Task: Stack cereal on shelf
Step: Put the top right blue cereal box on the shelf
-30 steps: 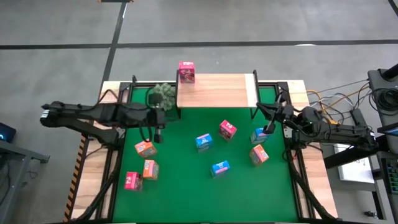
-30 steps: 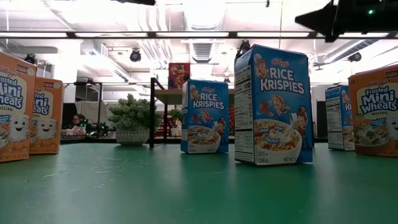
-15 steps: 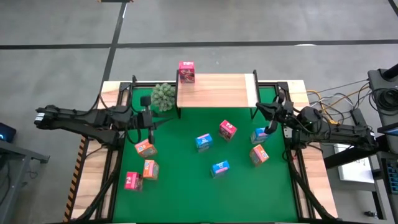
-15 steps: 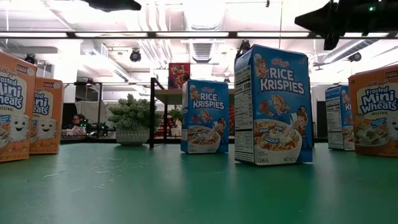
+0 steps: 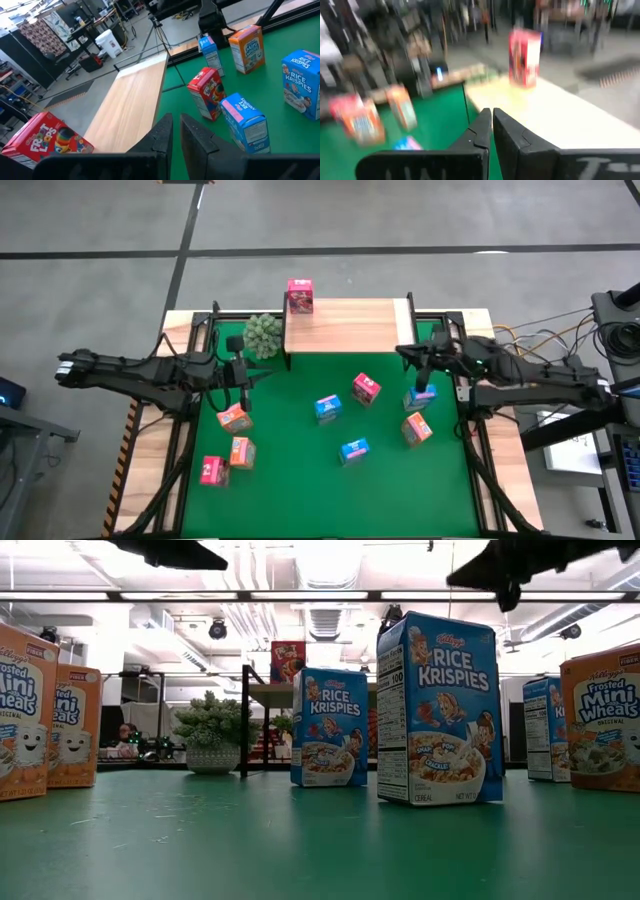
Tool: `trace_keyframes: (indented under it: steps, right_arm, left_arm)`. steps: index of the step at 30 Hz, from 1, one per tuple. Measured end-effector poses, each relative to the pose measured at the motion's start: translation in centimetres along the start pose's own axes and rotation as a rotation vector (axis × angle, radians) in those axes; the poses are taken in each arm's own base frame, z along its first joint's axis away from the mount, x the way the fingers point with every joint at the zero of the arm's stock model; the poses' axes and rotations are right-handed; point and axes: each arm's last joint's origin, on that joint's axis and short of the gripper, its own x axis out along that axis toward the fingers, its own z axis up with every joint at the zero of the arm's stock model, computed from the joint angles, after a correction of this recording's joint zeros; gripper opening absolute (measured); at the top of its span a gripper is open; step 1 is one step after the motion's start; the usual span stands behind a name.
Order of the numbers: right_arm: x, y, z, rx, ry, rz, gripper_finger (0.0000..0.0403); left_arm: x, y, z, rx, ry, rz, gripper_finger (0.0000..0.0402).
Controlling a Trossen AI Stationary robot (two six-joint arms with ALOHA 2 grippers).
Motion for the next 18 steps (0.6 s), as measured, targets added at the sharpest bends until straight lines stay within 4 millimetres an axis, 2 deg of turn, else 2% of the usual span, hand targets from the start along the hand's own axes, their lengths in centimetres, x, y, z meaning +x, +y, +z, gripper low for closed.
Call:
trace_keyframes:
  steps: [5, 11, 15, 18]
  right_arm:
    - [0.1, 0.2, 1.7, -0.007, 0.375, -0.055, 0.0009]
    - [-1.2, 0.6, 3.2, 0.003, 0.855, -0.042, 0.0009]
    - [-0.9, 0.8, 3.7, -0.003, 1.034, -0.075, 0.0009]
    - [-0.1, 0.9, 3.5, -0.016, 1.084, -0.083, 0.0009]
  left_arm:
    - [0.0, 0.0, -0.1, -0.008, 0.004, -0.001, 0.0015]
    - [0.0, 0.0, -0.1, -0.01, 0.004, -0.001, 0.0015]
    - [0.0, 0.0, -0.1, -0.002, 0.003, 0.001, 0.0015]
    - [0.0, 0.0, -0.1, -0.001, 0.003, 0.0, 0.0015]
